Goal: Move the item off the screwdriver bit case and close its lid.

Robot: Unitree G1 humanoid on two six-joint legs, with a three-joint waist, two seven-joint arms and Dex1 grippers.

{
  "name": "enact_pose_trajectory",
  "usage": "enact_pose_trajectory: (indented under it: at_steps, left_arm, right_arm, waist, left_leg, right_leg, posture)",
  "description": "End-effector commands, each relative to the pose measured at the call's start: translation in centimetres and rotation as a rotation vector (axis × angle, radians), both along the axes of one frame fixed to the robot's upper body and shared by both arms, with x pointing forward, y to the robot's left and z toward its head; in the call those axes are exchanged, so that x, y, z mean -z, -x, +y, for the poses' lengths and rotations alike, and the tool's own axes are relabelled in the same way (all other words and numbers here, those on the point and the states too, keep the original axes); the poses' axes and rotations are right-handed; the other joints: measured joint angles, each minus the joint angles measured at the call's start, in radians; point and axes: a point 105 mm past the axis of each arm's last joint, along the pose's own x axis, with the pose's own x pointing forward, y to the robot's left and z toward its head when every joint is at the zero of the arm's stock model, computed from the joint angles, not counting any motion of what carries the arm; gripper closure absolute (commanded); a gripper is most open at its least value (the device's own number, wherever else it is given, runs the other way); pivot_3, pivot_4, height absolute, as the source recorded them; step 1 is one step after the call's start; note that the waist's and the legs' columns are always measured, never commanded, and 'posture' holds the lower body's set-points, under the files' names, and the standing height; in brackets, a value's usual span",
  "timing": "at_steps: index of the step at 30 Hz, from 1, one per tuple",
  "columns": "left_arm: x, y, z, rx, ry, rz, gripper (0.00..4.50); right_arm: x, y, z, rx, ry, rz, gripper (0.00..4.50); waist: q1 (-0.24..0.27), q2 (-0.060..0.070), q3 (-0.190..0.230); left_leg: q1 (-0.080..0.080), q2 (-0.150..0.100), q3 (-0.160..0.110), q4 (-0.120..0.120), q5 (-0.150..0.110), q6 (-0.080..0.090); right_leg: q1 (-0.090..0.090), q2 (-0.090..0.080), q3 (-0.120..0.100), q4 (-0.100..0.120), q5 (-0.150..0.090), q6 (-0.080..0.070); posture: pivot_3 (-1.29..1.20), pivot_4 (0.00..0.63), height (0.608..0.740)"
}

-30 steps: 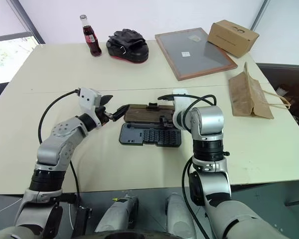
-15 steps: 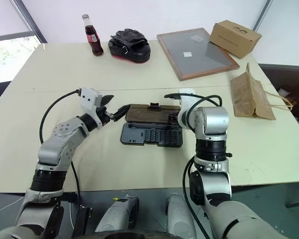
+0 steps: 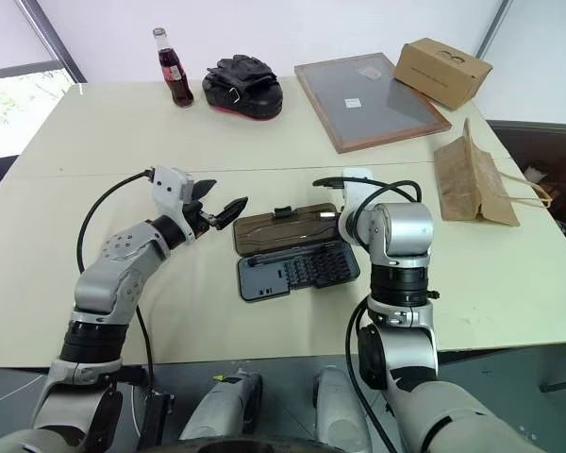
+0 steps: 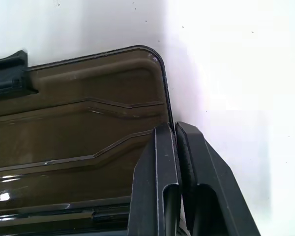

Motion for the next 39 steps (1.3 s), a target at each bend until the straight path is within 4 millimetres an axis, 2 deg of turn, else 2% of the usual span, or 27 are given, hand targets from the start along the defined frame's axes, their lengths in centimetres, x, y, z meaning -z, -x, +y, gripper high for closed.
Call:
enact_pose_trajectory:
  at_steps: [1, 7, 14, 23, 26, 32, 33, 39]
  left_arm:
    - [-1.6, -0.1, -0.2, 0.005, 0.001, -0.066, 0.0]
    - [-1.7, -0.1, -0.3, 0.007, 0.0, -0.068, 0.0]
    - [-1.7, 0.0, -0.1, 0.008, -0.009, -0.064, 0.0]
    - [-1.8, 0.0, 0.2, 0.005, -0.017, -0.064, 0.0]
    - [-1.8, 0.0, 0.2, 0.005, -0.018, -0.064, 0.0]
    - [-1.8, 0.2, 0.0, 0.019, -0.012, -0.057, 0.0]
    - [-1.8, 0.2, 0.0, 0.022, -0.01, -0.056, 0.0]
    - [-2.8, 1.2, -0.1, 0.111, 0.033, -0.046, 0.0]
  right_arm:
    - [1.2, 0.3, -0.5, 0.101, -0.009, 0.079, 4.45]
    - [0.0, -0.1, 0.4, 0.238, -0.064, 0.089, 4.45]
    - [-0.6, 0.0, 2.5, 0.241, -0.106, 0.096, 4.45]
    - [-0.6, 0.3, 3.6, 0.225, -0.125, 0.094, 4.45]
    - [-0.8, 0.2, 3.7, 0.21, -0.129, 0.085, 3.54]
    - [-1.8, -0.3, 3.6, 0.13, -0.102, 0.023, 0.37]
    - [-2.1, -0.4, 3.6, 0.111, -0.096, 0.008, 0.07]
    - [-7.2, -0.9, 4.5, -0.205, -0.081, -0.287, 0.07]
  waist:
    - [-0.001, 0.0, 0.0]
    - [-0.002, 0.0, 0.0]
    - [0.0, 0.001, 0.0]
    - [0.001, 0.001, 0.0]
    - [-0.001, 0.001, 0.0]
    - [-0.007, 0.002, 0.001]
    - [-0.007, 0.002, 0.001]
    - [-0.003, 0.003, 0.002]
  left_leg:
    - [0.0, 0.0, 0.0, 0.0, 0.0, 0.0]
    - [0.001, 0.0, 0.0, 0.0, 0.0, 0.0]
    - [0.001, 0.0, 0.0, -0.001, 0.0, 0.0]
    - [0.0, 0.0, 0.0, -0.001, 0.0, 0.0]
    - [0.0, 0.0, 0.0, -0.001, 0.0, 0.0]
    - [0.0, 0.0, 0.0, -0.002, 0.0, 0.0]
    - [0.0, 0.0, 0.0, -0.002, 0.0, 0.0]
    - [-0.002, 0.0, -0.001, -0.001, 0.0, 0.0]
  right_leg:
    - [0.0, 0.0, 0.0, 0.0, 0.0, 0.0]
    - [0.0, 0.0, 0.0, 0.001, 0.0, 0.0]
    - [0.0, 0.0, 0.0, 0.001, 0.0, 0.0]
    - [0.0, 0.0, 0.0, 0.001, 0.0, 0.0]
    - [0.0, 0.0, 0.0, 0.001, 0.0, 0.0]
    - [-0.002, 0.0, 0.0, 0.001, 0.0, 0.0]
    - [-0.002, 0.0, 0.0, 0.001, 0.0, 0.0]
    - [-0.002, 0.0, 0.0, 0.0, 0.0, 0.0]
  posture:
    - [0.0, 0.15, 0.74]
    - [0.0, 0.15, 0.74]
    - [0.0, 0.15, 0.74]
    - [0.0, 0.15, 0.74]
    - [0.0, 0.15, 0.74]
    - [0.0, 0.15, 0.74]
    - [0.0, 0.15, 0.74]
    - [0.0, 0.15, 0.74]
